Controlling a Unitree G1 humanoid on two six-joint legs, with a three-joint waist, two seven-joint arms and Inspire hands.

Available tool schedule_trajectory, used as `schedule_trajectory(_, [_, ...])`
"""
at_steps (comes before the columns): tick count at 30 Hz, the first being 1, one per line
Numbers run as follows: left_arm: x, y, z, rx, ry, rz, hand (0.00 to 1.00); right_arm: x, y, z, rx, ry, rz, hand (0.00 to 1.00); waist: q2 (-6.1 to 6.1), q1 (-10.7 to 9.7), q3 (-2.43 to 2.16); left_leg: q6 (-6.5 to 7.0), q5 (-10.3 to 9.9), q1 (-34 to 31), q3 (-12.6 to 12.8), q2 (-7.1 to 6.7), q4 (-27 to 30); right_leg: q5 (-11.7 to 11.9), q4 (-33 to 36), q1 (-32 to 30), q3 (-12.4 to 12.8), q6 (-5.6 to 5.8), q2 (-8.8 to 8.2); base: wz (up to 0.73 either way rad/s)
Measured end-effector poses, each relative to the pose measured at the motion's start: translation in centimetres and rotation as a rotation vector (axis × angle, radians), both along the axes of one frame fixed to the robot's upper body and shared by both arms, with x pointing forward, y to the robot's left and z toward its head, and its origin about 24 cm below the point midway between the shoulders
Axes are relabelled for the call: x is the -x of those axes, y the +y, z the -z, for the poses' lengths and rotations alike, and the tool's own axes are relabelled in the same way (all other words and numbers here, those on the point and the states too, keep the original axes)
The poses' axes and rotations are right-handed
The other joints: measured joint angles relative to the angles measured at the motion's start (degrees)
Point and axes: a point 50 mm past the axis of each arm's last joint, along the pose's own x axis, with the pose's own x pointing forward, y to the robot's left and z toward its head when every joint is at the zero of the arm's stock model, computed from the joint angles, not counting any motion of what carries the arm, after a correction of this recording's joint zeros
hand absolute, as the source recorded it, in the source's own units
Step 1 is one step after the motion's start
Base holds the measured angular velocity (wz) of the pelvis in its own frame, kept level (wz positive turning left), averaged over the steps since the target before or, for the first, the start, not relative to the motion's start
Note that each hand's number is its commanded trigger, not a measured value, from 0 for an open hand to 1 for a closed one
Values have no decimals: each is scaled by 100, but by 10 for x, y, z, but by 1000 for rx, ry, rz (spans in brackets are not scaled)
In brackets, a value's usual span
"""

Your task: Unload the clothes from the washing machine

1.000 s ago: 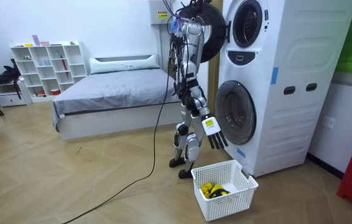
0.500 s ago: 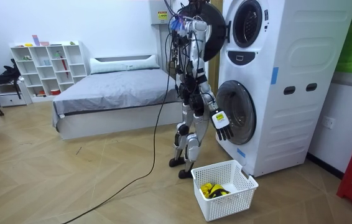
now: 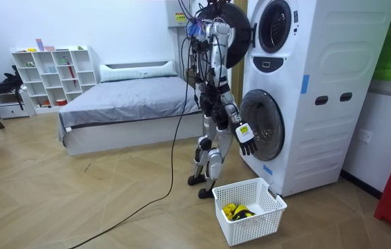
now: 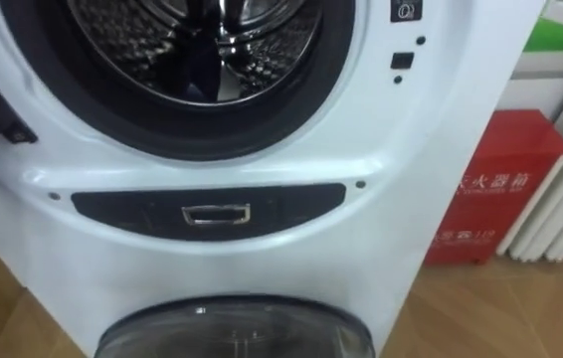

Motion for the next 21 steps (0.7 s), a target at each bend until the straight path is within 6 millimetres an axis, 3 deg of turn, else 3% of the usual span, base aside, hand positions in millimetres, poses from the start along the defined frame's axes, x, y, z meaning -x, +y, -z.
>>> schedule_trajectory(5, [-23,0,-5,10,-83,13,0,-10,-3,-3,43,-34,-41,0,-45,-44,-55,-134,-135,-695,-163,107,1036,-123,442,-453,-112,-136,-6,1])
schedule_trajectory(7, [-37,-3,-7,21,-129,35,0,-12,-10,-6,75,-49,-49,0,66,-59,-17,-185,-282,-838,-93,316,1725,-140,558,-506,-182,-212,58,-11])
schedule_trajectory(9, [-41,-6,-7,49,-142,46,0,-14,-17,-8,103,-58,-51,0,294,-184,-72,-253,-426,-562,-153,625,2386,-185,726,-583,-208,-287,238,-22])
schedule_trajectory(10, [-45,-7,-8,57,-150,46,0,-15,-18,-9,105,-63,-45,0,331,-242,-72,-282,-432,-436,-196,650,2424,-189,798,-628,-210,-293,254,0])
schedule_trajectory(12, [-62,-10,-10,73,-185,72,0,-18,-18,-10,107,-77,-36,0,402,-380,-67,-424,-396,67,-562,593,2115,-186,992,-864,-250,-293,263,9])
schedule_trajectory(14, [-82,-15,-15,89,-229,111,0,-15,-19,-9,105,-67,-21,0,415,-490,-56,-447,-397,449,-774,609,1495,-154,1131,-1086,-343,-276,267,22])
schedule_trajectory(17, [-105,-23,-21,108,-274,175,0,-10,-20,-7,106,-46,-16,0,414,-561,-33,-629,-595,777,-783,630,454,27,1294,-1486,-417,-222,218,9])
schedule_trajectory(19, [-111,-27,-22,113,-283,203,0,-14,-19,-8,114,-48,-40,0,417,-579,-34,-515,-683,808,-751,574,-115,277,1246,-1715,-417,-151,190,-5])
schedule_trajectory(21, [-112,-30,-21,117,-268,217,0,-15,-18,-7,115,-36,-66,0,406,-601,-7,-282,-710,770,-722,378,-508,736,1014,-1875,-341,-25,128,-13])
